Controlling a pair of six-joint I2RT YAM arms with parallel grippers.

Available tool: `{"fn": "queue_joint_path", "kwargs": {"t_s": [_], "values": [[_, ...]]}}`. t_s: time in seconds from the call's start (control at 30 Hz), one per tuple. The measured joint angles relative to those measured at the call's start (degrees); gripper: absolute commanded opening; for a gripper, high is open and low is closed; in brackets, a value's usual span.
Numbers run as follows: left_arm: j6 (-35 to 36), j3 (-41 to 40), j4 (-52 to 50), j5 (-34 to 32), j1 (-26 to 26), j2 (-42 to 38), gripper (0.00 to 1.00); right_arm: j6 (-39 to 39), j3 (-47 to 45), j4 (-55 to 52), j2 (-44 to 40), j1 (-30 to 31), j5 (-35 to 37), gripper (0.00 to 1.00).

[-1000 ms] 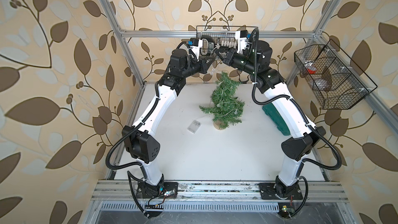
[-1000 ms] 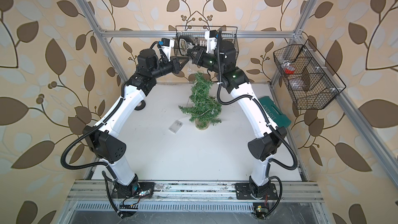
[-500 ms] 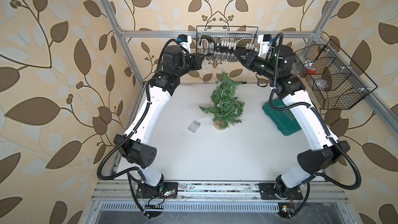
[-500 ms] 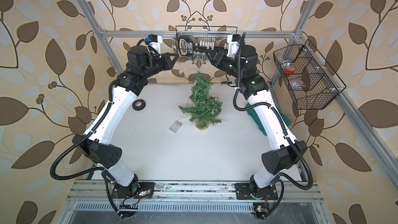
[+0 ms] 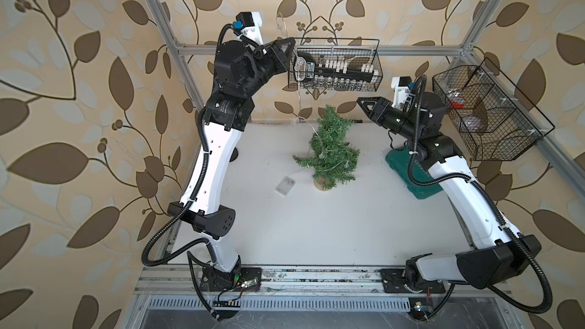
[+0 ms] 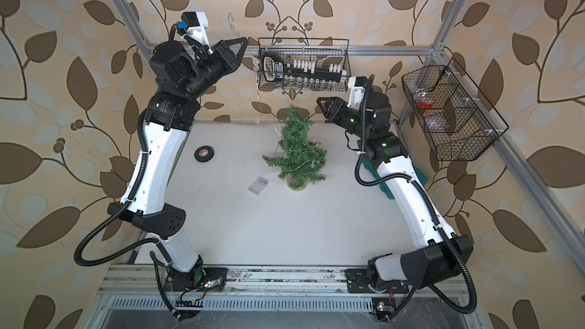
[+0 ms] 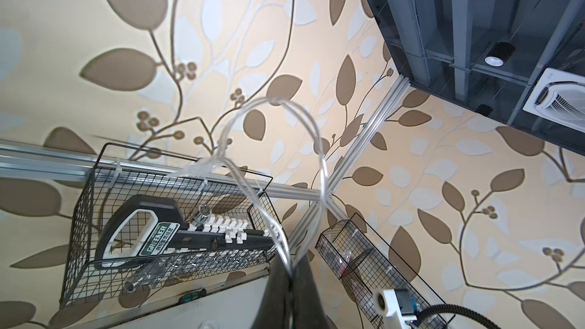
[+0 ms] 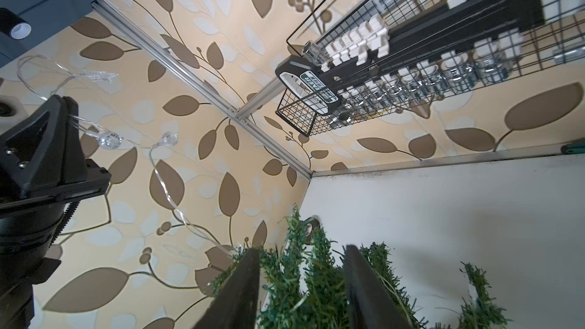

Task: Remove string lights from the small christmas tree
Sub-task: Remove the light string from the Christmas tree.

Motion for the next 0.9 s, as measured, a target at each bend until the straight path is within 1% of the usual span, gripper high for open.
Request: {"fn": "queue_joint_path", "kwargs": {"t_s": [0.13,0.23,0.4,0.6,0.73,0.8,0.9], "values": [[0.76,-0.85,-4.28,-2.64,-0.02,-0.83,0.00,-0.39,-0.26,-0.02,-1.53,-1.16,0.15,0.43],[1.92,-6.43,-7.63,-6.10,-0.02,-4.96,0.00,-0.83,-0.39,-0.37,-2.84,-1.42,0.15,0.44],[1.95,-18.21,-13.16,-9.27,0.00,-16.24,0.00,-1.40,-2.10,-1.55,-5.20,-1.51,0.37,0.44],[1.57,-26.82,-20.48,-8.72,-0.02,-29.22,0.00,-1.49,-8.07,-3.23,-9.51,-1.49,0.28,0.44],[-0.04,-34.10,-24.09,-6.91,-0.02,-35.54,0.00,-2.67,-11.30,-6.84,-13.03,-0.59,-0.11,0.44],[-1.60,-39.06,-25.70,-5.64,-0.02,-38.23,0.00,-3.19,-13.51,-8.68,-15.69,1.44,-0.04,0.44],[-4.15,-47.78,-27.65,-4.28,-0.42,-41.59,0.00,-3.13,-17.31,-10.08,-19.61,6.14,0.57,0.46]]}}
